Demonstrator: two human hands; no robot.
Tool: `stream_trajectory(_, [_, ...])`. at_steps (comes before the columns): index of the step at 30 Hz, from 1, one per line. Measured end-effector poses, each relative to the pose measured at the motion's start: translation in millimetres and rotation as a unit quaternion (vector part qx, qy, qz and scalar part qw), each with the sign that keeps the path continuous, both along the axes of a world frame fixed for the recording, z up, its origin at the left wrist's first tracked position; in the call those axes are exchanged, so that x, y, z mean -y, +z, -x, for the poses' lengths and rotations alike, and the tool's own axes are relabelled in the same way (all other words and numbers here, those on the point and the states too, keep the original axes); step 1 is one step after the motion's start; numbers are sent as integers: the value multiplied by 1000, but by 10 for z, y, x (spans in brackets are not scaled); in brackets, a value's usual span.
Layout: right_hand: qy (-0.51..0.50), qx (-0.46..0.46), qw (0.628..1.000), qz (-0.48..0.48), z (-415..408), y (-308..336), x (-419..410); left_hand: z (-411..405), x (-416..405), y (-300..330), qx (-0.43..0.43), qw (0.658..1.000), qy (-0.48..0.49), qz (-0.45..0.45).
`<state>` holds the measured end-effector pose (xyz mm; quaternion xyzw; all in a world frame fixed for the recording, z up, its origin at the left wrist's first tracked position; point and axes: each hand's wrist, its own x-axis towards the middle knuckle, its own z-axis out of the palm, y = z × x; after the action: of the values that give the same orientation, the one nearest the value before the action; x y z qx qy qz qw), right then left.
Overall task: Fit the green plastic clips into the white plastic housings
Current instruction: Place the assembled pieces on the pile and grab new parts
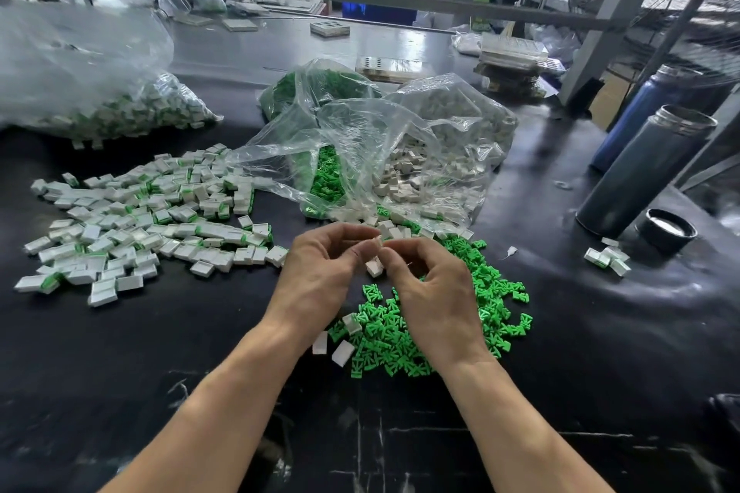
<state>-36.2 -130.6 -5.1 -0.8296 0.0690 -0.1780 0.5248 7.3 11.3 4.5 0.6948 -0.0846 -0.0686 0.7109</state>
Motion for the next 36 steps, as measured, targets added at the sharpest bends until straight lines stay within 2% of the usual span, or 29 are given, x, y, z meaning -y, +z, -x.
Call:
stream_trajectory(4, [-1,0,1000,22,-3,-4,42,-37,-7,-42,14,1000,11,12])
stream_trajectory(11, [-18,-101,978,181,15,35,245,-89,-41,-99,58,997,43,-20])
stream_trajectory(22, [5,-166,945,281,-36,14,226,-137,-35,-164,60,995,64,-40])
stream_trajectory(32, [6,-148,949,278,14,66,184,-91,-12,-141,37,998,43,-31])
stream_trajectory(34, [-4,-120,964,238,15,56,180,-86,-1,-141,24,999,36,-28])
stream_trajectory(36, [-17,-81,984,157,-1,44,186,-81,10,-139,22,999,33,-24])
